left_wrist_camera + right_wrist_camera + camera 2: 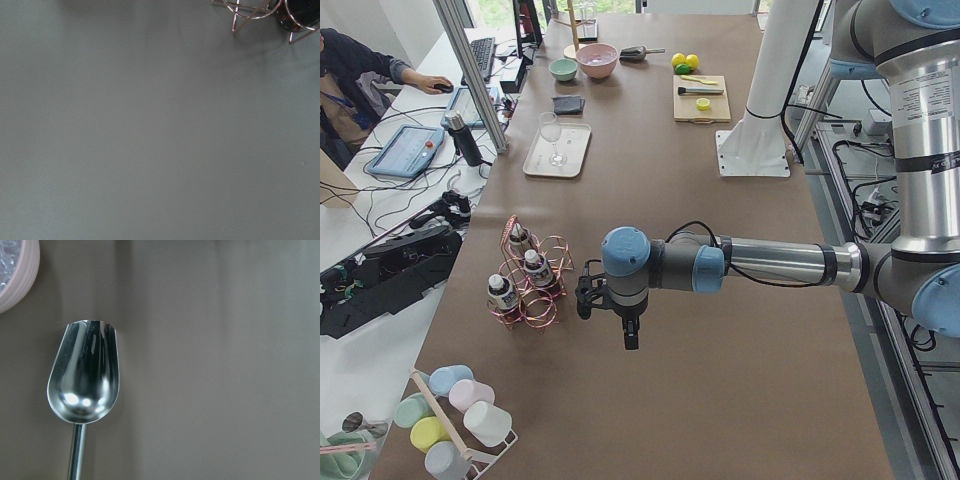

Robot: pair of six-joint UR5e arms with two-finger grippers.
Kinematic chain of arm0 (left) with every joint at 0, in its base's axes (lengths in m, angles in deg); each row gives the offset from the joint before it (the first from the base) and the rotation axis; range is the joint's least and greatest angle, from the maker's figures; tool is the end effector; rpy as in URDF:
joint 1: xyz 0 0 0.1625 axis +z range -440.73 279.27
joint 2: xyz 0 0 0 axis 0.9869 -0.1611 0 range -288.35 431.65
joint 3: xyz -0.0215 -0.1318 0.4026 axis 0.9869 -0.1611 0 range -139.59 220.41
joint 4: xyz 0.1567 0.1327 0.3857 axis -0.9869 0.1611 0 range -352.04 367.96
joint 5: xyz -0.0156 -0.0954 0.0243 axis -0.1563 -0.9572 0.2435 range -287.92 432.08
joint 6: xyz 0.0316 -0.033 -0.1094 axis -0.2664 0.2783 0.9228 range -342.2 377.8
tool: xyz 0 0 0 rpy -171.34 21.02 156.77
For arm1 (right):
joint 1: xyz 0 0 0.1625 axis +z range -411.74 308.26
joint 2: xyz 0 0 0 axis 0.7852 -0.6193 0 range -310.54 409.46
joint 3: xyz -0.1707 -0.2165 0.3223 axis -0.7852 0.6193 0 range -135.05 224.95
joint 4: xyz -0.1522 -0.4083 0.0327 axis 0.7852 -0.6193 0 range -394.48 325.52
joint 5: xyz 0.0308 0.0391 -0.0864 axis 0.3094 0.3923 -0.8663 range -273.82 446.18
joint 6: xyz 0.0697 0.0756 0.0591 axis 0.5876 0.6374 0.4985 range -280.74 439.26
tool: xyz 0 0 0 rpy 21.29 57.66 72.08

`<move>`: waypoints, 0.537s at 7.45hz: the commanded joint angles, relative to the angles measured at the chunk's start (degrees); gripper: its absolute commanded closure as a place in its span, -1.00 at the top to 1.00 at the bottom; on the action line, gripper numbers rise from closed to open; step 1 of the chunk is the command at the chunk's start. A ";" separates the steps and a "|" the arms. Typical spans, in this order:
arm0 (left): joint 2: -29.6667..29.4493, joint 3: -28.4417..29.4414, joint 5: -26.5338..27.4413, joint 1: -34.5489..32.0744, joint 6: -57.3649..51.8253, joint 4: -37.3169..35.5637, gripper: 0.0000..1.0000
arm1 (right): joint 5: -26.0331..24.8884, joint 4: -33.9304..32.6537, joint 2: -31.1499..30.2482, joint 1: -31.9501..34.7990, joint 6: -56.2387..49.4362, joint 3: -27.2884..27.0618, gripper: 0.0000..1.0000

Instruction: Take tea from basket to plate

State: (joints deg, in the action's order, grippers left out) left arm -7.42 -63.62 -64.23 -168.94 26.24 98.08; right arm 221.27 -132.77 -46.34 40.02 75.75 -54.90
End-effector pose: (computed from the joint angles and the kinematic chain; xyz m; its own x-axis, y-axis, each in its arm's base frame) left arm -0.0338 -0.4405 0.6327 0.6863 -0.0850 -0.7223 0.0702 0.9962 -0.0505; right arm 0.0636 -0.4638 0.6460 0.7046 0.0128 0.7095 0.0125 0.9995 -0.0304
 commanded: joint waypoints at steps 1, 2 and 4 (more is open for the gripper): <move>-0.30 0.05 0.07 0.06 -0.01 -0.03 0.96 | 0.00 -0.15 -0.09 0.00 -0.01 0.01 1.00; -0.48 -0.12 0.07 0.06 -0.01 0.14 0.96 | 0.00 -0.06 -0.52 0.00 -0.01 -0.08 1.00; -0.74 0.31 0.07 0.06 -0.01 0.15 0.96 | 0.00 -0.06 -0.44 0.00 -0.01 -0.08 1.00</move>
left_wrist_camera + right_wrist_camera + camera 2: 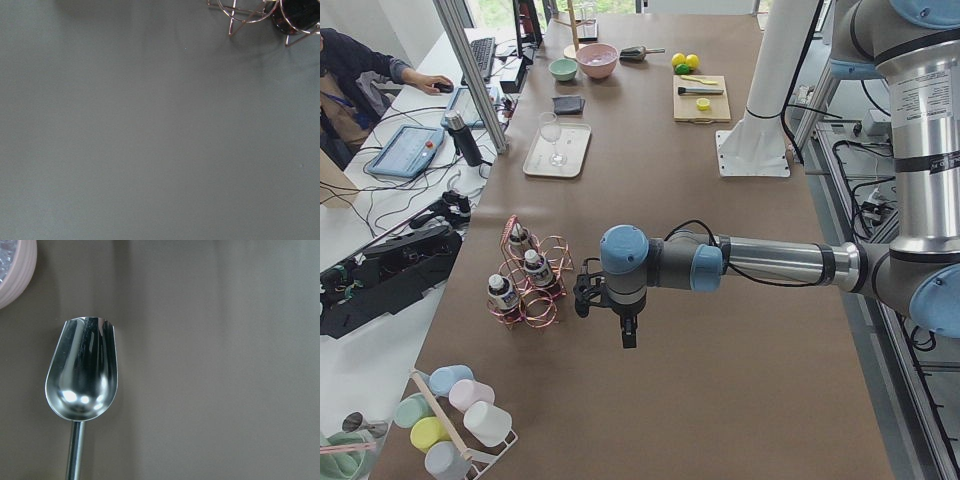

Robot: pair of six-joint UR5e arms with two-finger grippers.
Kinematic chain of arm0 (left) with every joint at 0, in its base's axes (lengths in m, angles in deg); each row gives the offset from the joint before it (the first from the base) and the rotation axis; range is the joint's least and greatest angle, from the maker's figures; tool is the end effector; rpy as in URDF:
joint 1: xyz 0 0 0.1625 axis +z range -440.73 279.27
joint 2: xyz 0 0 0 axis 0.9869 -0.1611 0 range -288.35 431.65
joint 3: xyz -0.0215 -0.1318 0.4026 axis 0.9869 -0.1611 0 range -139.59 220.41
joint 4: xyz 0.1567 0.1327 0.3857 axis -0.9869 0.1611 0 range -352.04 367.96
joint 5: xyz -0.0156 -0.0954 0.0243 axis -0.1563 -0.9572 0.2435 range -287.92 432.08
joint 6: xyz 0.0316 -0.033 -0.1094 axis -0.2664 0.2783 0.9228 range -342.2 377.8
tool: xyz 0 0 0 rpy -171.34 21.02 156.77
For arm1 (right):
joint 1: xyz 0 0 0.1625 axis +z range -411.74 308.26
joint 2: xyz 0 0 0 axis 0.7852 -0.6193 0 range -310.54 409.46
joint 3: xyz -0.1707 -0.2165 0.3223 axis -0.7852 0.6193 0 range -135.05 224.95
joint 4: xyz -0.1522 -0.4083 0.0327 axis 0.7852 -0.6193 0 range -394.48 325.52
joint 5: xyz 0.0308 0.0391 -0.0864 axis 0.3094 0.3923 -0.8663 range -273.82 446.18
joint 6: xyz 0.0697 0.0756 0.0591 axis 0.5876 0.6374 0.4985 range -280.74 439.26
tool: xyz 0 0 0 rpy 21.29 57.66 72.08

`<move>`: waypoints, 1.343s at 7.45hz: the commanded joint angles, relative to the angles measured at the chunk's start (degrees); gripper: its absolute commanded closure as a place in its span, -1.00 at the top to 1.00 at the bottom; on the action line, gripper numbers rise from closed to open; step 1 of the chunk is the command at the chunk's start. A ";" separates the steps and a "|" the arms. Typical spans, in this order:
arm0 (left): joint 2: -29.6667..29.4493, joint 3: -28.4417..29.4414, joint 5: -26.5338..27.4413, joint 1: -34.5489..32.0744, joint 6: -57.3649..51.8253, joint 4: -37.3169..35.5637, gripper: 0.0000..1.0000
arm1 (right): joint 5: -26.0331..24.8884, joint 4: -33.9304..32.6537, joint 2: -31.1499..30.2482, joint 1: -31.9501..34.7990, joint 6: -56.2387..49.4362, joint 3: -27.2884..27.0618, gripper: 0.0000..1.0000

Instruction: Take tea from basket to plate

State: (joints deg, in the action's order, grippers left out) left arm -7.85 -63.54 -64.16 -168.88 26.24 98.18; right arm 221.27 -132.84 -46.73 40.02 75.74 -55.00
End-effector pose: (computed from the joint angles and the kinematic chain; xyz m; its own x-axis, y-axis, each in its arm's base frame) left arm -0.0333 -0.4441 0.6301 0.6871 -0.0787 -0.7223 0.0693 0.9967 -0.0426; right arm 0.0635 -0.4605 0.6484 0.7045 0.0171 0.7095 0.0126 0.9993 -0.0366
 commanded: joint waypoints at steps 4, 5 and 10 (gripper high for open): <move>-2.68 -0.11 0.00 -0.08 0.00 0.13 0.96 | 0.09 -0.07 -0.06 0.87 -0.09 -0.24 1.00; -2.77 -0.29 0.00 -0.43 -0.09 0.21 0.96 | 0.17 -0.07 -0.14 1.23 -0.18 -0.24 1.00; -4.53 -1.17 2.99 0.00 0.00 0.13 0.96 | 1.49 -0.07 -0.67 2.55 -0.18 -0.15 1.00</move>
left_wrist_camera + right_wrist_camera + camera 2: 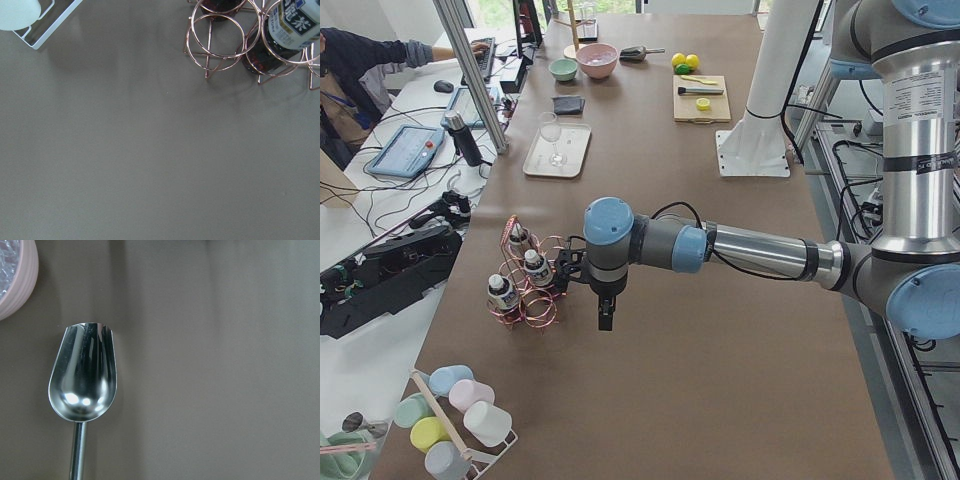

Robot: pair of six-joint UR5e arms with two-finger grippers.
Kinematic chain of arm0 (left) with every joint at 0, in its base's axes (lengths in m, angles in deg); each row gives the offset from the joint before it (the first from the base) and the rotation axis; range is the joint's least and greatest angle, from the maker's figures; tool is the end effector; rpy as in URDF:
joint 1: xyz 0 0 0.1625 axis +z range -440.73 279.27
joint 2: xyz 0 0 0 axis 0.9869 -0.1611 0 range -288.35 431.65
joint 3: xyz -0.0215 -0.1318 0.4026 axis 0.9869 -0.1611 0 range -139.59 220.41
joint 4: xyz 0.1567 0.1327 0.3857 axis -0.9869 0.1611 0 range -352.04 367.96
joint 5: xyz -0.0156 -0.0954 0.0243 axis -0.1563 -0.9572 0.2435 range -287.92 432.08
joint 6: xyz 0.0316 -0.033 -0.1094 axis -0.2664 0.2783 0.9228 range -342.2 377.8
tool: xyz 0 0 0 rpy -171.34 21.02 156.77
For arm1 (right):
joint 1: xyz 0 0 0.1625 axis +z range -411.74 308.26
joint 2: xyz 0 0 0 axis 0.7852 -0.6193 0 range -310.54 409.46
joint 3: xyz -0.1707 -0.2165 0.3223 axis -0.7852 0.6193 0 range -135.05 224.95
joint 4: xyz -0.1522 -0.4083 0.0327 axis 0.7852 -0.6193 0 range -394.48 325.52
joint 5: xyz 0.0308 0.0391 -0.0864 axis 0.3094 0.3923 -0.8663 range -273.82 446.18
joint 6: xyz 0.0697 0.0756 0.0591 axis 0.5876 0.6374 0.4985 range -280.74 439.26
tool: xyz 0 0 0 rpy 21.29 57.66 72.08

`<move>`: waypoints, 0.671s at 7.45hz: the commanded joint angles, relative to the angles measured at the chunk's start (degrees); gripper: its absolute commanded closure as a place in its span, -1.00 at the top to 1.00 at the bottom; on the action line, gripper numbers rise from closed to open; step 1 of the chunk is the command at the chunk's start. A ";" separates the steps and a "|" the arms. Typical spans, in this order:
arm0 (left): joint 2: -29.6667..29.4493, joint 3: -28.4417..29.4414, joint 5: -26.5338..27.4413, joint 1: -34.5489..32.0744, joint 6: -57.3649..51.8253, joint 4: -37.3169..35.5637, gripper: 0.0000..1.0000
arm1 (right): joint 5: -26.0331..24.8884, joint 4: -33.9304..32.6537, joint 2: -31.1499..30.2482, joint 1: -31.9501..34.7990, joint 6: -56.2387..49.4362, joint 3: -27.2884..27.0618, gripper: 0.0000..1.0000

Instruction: Take tea from basket to plate

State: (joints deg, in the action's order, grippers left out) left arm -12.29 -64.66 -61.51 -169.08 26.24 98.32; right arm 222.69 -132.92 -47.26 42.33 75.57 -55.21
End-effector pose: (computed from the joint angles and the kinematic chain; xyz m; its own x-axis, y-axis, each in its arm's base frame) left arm -0.0377 -0.4798 0.5877 0.7172 -0.0132 -0.6967 0.0776 0.9951 0.0611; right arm 0.0797 -0.4535 0.6488 0.6852 0.0477 0.7268 -0.0267 0.9988 -0.0403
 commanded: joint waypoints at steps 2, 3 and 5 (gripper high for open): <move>0.00 0.13 0.26 0.29 0.00 -0.01 0.96 | 0.07 0.00 -0.22 0.33 0.00 -0.03 1.00; 0.00 0.13 0.26 0.29 0.00 -0.01 0.96 | 0.07 0.00 -0.22 0.33 0.00 -0.03 1.00; 0.00 0.30 0.17 0.37 0.00 -0.01 0.96 | 0.08 0.00 -0.22 0.50 0.00 -0.29 1.00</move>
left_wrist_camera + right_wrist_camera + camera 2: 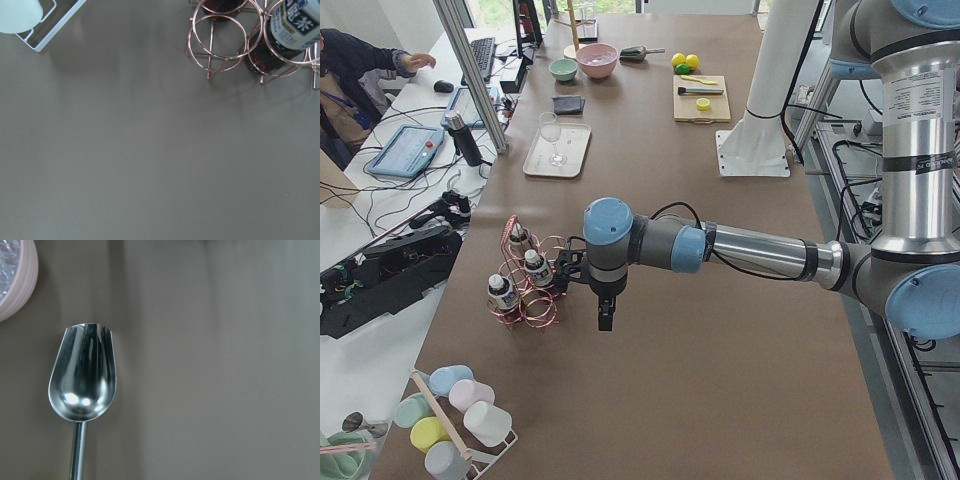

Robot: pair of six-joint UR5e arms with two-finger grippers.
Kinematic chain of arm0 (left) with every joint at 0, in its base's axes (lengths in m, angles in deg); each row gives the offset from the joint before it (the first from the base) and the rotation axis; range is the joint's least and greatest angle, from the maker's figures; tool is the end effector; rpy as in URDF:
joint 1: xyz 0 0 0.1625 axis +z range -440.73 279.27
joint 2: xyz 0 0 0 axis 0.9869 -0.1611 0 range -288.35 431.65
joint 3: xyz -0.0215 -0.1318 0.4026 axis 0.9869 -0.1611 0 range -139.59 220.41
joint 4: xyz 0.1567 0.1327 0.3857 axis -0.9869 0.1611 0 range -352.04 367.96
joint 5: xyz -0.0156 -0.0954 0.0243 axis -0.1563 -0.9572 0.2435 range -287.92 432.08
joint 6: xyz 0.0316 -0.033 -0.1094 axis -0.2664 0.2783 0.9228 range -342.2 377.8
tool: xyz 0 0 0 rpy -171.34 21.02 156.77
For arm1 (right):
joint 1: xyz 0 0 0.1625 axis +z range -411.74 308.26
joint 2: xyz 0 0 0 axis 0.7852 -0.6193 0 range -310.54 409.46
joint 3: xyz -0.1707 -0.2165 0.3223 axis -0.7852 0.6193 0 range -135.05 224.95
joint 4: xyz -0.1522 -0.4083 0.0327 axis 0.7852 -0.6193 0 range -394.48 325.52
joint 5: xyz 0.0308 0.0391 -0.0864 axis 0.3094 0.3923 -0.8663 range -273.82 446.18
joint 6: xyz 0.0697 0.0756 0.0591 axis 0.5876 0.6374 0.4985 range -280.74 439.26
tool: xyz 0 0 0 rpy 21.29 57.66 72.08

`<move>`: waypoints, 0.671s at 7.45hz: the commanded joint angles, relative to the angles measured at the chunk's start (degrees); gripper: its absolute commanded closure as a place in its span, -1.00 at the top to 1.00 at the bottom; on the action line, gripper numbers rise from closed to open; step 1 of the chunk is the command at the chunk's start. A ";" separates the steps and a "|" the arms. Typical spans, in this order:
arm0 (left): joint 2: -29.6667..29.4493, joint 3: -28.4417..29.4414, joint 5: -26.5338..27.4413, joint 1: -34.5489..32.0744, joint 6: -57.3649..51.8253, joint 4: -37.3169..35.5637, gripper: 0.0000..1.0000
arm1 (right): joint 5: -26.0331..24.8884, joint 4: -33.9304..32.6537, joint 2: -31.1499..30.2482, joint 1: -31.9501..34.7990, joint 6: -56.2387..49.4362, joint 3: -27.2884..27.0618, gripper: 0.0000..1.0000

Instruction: Take tea from basket to plate

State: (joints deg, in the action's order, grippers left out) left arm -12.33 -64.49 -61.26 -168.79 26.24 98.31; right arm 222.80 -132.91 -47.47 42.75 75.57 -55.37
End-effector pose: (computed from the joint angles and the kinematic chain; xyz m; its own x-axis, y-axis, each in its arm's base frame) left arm -0.0357 -0.4804 0.5893 0.7203 -0.0117 -0.6936 0.0730 0.9956 0.0591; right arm 0.0827 -0.4514 0.6489 0.6834 0.0532 0.7281 -0.0341 0.9986 -0.0409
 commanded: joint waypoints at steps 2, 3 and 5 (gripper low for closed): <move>0.04 0.13 -0.17 0.09 0.00 0.00 0.96 | 0.05 0.00 0.43 0.08 0.00 -0.31 1.00; 0.04 0.05 -0.26 0.09 0.00 0.00 0.96 | -0.04 0.00 -0.01 0.17 0.00 -1.35 1.00; -0.05 -0.13 -0.17 0.09 0.09 0.00 0.96 | -0.04 0.17 0.60 0.08 0.17 -1.10 1.00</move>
State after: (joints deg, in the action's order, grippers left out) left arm -12.29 -64.48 -61.45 -168.71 26.24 98.31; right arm 222.77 -132.91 -47.16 42.86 75.61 -56.49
